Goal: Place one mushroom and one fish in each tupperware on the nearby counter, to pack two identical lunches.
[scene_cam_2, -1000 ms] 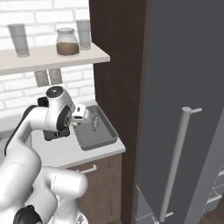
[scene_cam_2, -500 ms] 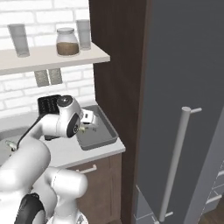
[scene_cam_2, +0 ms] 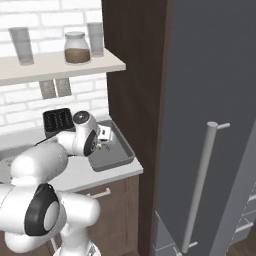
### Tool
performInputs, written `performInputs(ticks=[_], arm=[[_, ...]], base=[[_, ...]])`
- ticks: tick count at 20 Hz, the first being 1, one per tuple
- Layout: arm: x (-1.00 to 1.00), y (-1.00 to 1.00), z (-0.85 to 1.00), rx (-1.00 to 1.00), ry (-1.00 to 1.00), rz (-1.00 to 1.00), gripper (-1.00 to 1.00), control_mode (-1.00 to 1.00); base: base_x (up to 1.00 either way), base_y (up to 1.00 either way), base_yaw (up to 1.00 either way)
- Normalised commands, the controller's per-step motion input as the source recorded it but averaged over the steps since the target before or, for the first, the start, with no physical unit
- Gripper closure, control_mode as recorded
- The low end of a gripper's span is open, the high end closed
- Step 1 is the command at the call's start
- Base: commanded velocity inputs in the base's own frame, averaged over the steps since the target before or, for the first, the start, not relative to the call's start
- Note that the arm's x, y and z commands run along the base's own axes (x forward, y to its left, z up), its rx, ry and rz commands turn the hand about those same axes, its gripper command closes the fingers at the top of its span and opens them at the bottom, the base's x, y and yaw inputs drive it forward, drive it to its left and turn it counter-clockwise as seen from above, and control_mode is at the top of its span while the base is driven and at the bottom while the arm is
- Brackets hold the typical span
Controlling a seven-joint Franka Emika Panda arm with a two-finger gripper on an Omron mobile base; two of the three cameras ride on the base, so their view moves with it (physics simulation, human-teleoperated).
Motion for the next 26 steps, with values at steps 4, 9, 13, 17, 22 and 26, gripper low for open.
performInputs(ticks=[4,9,13,17,22,26], arm=[[0.63,0.00,-0.18,0.00,0.00,0.00,1.00,-1.00],[0.49,0.00,-0.09,0.00,0.01,0.00,-1.00,-1.00],[-0.18,-0.01,0.07,0.04,-0.01,0.01,-1.00,-1.00],[-0.41,0.00,0.25,0.12,0.00,0.02,-1.00,-1.00],[-0.02,0.00,0.89,0.01,0.11,0.00,-1.00,-1.00],[-0.25,-0.06,0.99,-0.15,0.34,0.02,-1.00,-1.00]], base=[[0.00,0.00,0.00],[0.00,0.00,0.00],[0.00,0.00,0.00],[0.00,0.00,0.00],[0.00,0.00,0.00],[0.00,0.00,0.00]])
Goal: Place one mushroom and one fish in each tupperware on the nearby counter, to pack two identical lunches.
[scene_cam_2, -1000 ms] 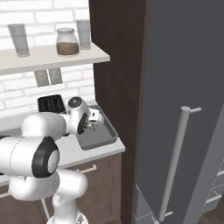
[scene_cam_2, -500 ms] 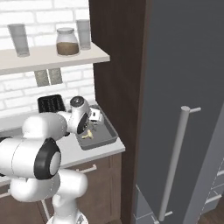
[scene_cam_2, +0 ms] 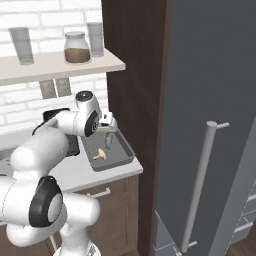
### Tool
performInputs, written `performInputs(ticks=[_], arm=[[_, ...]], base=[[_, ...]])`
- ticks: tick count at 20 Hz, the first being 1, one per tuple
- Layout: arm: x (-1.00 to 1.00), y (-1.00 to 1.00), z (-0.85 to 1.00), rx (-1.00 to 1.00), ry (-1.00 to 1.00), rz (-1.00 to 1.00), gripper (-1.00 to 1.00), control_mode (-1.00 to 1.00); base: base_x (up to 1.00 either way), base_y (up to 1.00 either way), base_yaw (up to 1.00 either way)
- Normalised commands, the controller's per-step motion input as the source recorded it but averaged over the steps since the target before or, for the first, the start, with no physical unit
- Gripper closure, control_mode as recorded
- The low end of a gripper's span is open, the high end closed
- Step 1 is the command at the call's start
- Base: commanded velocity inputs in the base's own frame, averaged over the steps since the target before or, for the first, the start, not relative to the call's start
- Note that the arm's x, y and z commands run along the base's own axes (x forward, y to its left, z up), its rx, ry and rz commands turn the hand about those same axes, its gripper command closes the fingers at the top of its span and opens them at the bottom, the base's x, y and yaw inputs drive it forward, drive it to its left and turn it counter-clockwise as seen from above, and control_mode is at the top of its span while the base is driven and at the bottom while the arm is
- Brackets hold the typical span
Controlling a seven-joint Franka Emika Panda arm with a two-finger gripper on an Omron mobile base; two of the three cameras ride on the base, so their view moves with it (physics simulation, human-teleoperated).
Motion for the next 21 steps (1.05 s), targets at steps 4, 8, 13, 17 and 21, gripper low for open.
performInputs(ticks=[4,8,13,17,21], arm=[[-0.95,-0.29,0.47,-0.18,0.19,0.13,-1.00,-1.00],[-1.00,-0.48,0.02,0.00,-0.01,0.26,-1.00,-1.00],[-1.00,-0.34,0.04,0.08,-0.10,0.13,-1.00,-1.00],[-1.00,0.00,0.40,0.22,-0.03,-0.20,-1.00,-1.00],[-1.00,0.00,0.47,0.13,-0.21,-0.09,-1.00,-1.00]], base=[[0.00,0.00,0.00],[0.00,0.00,0.00],[0.00,0.00,0.00],[0.00,0.00,0.00],[0.00,0.00,0.00]])
